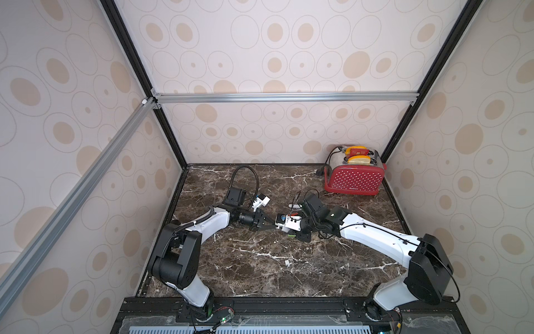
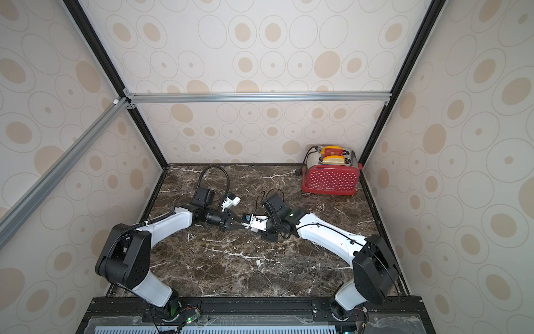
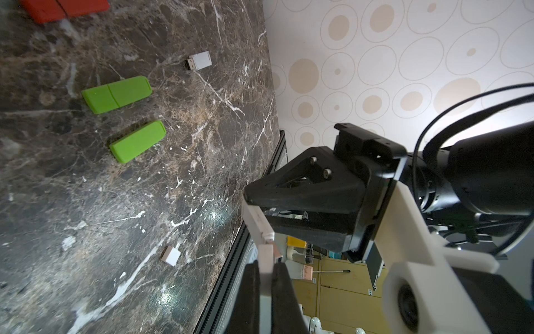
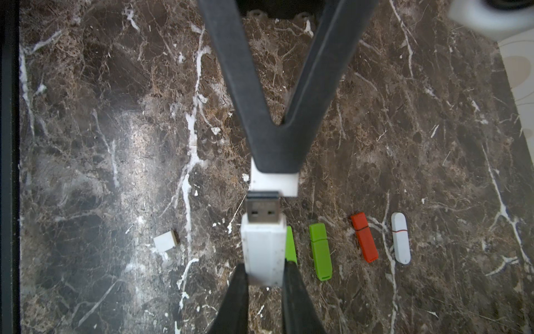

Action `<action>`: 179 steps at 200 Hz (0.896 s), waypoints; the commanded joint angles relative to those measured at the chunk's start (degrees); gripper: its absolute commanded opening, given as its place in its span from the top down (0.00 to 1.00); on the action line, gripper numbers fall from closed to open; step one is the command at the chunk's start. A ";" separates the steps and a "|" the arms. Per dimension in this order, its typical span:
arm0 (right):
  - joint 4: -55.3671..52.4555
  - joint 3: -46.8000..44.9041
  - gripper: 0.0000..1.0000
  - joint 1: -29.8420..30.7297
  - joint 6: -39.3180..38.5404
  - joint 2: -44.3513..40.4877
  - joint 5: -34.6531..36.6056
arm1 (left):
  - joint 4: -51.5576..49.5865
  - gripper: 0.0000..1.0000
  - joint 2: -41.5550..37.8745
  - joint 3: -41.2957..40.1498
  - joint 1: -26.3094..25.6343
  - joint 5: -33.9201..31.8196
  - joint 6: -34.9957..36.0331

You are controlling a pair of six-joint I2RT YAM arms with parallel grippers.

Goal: Close the usb drive cover
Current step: Close the cover of the USB drive.

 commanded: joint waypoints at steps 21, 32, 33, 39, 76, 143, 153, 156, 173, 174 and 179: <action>-0.94 -0.16 0.92 0.35 -0.54 -0.13 -0.23 | 0.33 1.00 -0.36 1.61 -0.38 2.97 0.56; -0.70 -0.61 0.92 0.34 -0.67 -0.30 0.03 | -0.18 1.00 -0.11 2.18 -0.24 2.96 0.76; -0.69 -0.61 0.92 0.39 -0.70 -0.31 0.05 | -0.25 1.00 -0.06 2.24 -0.24 2.99 0.81; -0.58 -0.94 0.92 0.39 -0.80 -0.53 0.24 | -0.64 1.00 0.02 2.58 -0.14 3.03 1.06; -0.66 -1.71 0.92 0.26 -0.72 -1.41 0.43 | -2.73 1.00 0.52 2.84 0.02 2.84 3.31; -0.92 0.32 0.92 0.32 -0.46 -0.85 -0.27 | -4.98 1.00 -0.53 1.35 -0.40 -0.66 6.63; -1.00 0.54 0.92 0.27 -0.46 -0.85 -0.45 | -5.40 1.00 -0.62 1.33 -0.72 -1.07 7.23; -1.02 0.61 0.92 0.26 -0.42 -0.76 -0.45 | -5.49 1.00 -0.62 1.33 -0.85 -1.18 7.33; -1.27 0.90 0.92 0.34 -0.46 -0.75 -0.55 | -5.67 1.00 -0.42 1.40 -1.18 -1.51 7.46; -1.28 0.94 0.92 0.30 -0.46 -0.71 -0.59 | -5.67 1.00 -0.39 1.41 -1.19 -1.49 7.46; -1.27 1.01 0.92 0.34 -0.38 -0.69 -0.70 | -5.73 1.00 -0.28 1.49 -1.15 -1.54 7.46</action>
